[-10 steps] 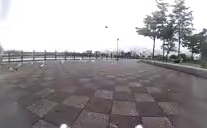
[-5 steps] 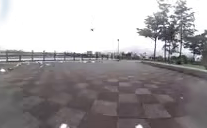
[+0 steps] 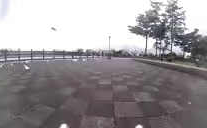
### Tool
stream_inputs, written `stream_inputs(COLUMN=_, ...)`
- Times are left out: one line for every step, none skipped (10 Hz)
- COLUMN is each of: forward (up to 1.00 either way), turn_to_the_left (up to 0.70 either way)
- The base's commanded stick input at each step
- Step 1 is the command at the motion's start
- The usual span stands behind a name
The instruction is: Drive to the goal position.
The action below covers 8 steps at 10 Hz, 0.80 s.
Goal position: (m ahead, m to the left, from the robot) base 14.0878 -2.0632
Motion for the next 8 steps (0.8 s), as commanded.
stream_inputs(forward=0.85, turn_to_the_left=0.01)
stream_inputs(forward=0.85, turn_to_the_left=0.01)
stream_inputs(forward=0.85, turn_to_the_left=0.01)
stream_inputs(forward=0.85, turn_to_the_left=0.01)
stream_inputs(forward=0.85, turn_to_the_left=0.01)
stream_inputs(forward=0.85, turn_to_the_left=-0.14)
stream_inputs(forward=0.85, turn_to_the_left=-0.3)
stream_inputs(forward=0.85, turn_to_the_left=-0.32)
